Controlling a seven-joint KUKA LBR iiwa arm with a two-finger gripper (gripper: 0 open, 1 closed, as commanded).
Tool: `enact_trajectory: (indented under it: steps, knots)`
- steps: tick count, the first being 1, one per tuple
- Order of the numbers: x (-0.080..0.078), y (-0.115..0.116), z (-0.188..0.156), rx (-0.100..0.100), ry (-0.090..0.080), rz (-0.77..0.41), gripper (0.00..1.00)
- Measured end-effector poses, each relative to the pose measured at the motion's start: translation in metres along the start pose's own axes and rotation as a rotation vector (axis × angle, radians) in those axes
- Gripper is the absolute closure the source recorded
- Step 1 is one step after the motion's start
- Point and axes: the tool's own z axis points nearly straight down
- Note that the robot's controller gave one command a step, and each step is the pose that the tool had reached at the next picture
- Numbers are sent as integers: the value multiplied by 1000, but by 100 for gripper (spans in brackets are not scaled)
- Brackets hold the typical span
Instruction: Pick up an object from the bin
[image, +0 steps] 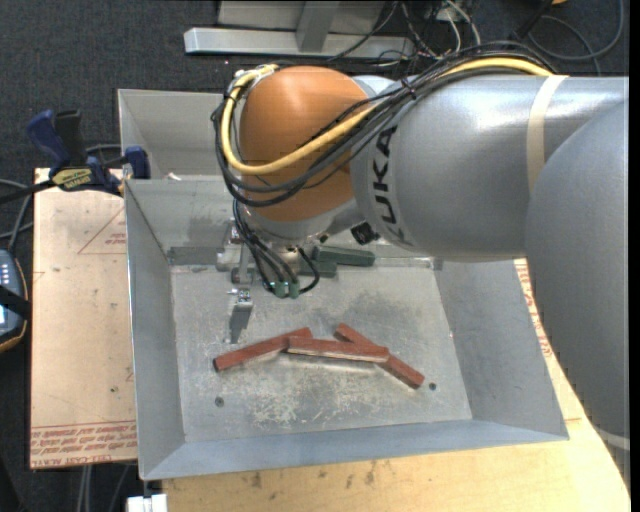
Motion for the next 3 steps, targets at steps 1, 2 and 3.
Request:
enact_trajectory:
  steps: [1,2,3]
  knots:
    - [6,-9,47,-2,-6,-56,0]
    - [52,-11,92,1,1,-71,0]
    - [11,-39,148,-7,-20,-158,100]
